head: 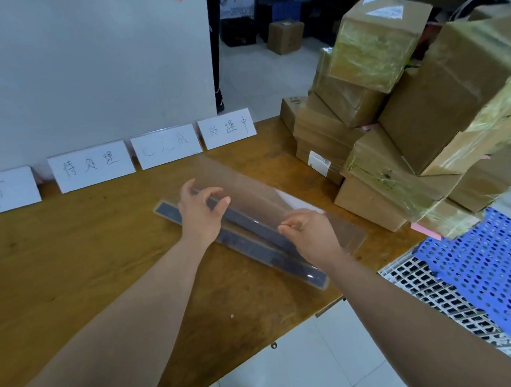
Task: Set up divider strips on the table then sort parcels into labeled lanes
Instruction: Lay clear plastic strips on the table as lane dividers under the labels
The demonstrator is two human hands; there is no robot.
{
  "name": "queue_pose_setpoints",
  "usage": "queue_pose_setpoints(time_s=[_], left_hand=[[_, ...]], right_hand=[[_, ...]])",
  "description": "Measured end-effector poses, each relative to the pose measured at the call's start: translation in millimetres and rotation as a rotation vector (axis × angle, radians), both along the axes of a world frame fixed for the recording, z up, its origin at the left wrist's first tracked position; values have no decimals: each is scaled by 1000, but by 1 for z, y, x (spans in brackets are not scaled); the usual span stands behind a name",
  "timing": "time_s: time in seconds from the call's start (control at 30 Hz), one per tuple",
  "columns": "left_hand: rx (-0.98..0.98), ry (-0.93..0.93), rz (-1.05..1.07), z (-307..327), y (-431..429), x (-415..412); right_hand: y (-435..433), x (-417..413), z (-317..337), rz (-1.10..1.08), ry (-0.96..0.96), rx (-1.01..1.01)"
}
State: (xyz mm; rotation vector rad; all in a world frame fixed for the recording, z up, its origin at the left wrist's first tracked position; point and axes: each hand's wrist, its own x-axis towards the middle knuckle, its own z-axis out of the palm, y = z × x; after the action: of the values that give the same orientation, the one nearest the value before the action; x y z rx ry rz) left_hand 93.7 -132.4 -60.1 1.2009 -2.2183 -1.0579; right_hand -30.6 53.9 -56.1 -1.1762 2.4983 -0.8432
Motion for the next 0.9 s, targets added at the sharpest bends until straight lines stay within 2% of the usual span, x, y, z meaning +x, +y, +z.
queue_pose_setpoints(time_s=[0.1, 0.33, 0.47, 0.7, 0.83, 0.9], left_hand=[[40, -10, 5, 2, -17, 38], [142, -152, 18, 2, -69, 131], [187, -200, -18, -5, -92, 171], [279, -137, -66, -23, -100, 212], [356, -63, -12, -28, -107, 222], [368, -121, -7, -34, -112, 233]], right_hand=[[-29, 25, 6, 24, -114, 35], [-98, 99, -4, 115, -115, 114], [-133, 141, -10, 77, -231, 98], [-164, 178, -21, 125, -219, 228], [-175, 193, -25, 146, -198, 220], [-183, 201, -28, 171, -236, 206]])
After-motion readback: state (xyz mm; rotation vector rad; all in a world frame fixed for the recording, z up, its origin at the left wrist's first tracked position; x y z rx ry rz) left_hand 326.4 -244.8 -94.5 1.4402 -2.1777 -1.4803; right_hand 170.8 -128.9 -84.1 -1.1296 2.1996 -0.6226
